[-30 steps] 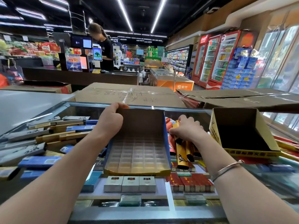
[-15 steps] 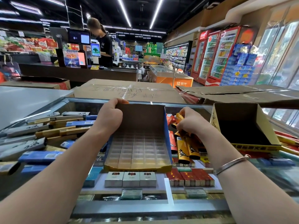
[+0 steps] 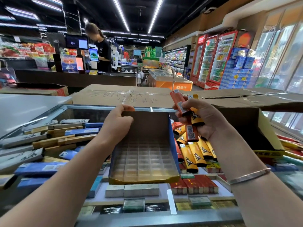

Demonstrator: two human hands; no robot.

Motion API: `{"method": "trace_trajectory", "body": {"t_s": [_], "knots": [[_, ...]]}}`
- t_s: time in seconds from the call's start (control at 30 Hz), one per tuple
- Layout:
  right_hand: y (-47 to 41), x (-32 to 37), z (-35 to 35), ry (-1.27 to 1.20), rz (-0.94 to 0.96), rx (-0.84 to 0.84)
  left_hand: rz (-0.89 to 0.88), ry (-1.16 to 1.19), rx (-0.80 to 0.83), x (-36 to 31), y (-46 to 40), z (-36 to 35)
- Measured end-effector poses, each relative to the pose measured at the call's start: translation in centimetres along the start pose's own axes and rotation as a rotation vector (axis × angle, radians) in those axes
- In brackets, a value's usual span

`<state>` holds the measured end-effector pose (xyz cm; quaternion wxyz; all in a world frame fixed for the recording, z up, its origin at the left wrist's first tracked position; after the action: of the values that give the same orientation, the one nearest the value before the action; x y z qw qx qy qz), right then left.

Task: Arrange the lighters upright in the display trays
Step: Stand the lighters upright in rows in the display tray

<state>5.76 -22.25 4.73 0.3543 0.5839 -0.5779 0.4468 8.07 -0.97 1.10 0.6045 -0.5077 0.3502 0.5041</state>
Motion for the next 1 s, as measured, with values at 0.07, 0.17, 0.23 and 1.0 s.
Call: {"method": "trace_trajectory", "body": {"t_s": [0.07, 0.17, 0.23, 1.0], "knots": [[0.8, 0.1, -1.4, 0.016, 0.028, 0.100, -0.059, -0.006, -0.017, -0.7, 0.3, 0.0], [1.7, -0.5, -3.2, 0.110, 0.044, 0.259, -0.242, 0.013, 0.004, -2.3, 0.7, 0.1], [2.0, -1.2, -4.0, 0.218, 0.036, 0.319, -0.315, 0.121, 0.094, -3.4, 1.4, -0.1], [1.0, -2.6, -4.6, 0.103, 0.150, 0.096, -0.515, -0.214, -0.101, -4.2, 2.0, 3.3]]}}
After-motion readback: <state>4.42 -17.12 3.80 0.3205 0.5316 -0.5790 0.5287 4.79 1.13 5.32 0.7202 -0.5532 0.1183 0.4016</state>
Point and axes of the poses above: each hand's wrist, its own y-axis away from the middle knuckle, its own z-axis out of the back of the hand, x = y × z, the point moved 3 cm from there along -y, towards the middle knuckle, and after that the axes turned 1 degree about z, right-handed, at the moved point
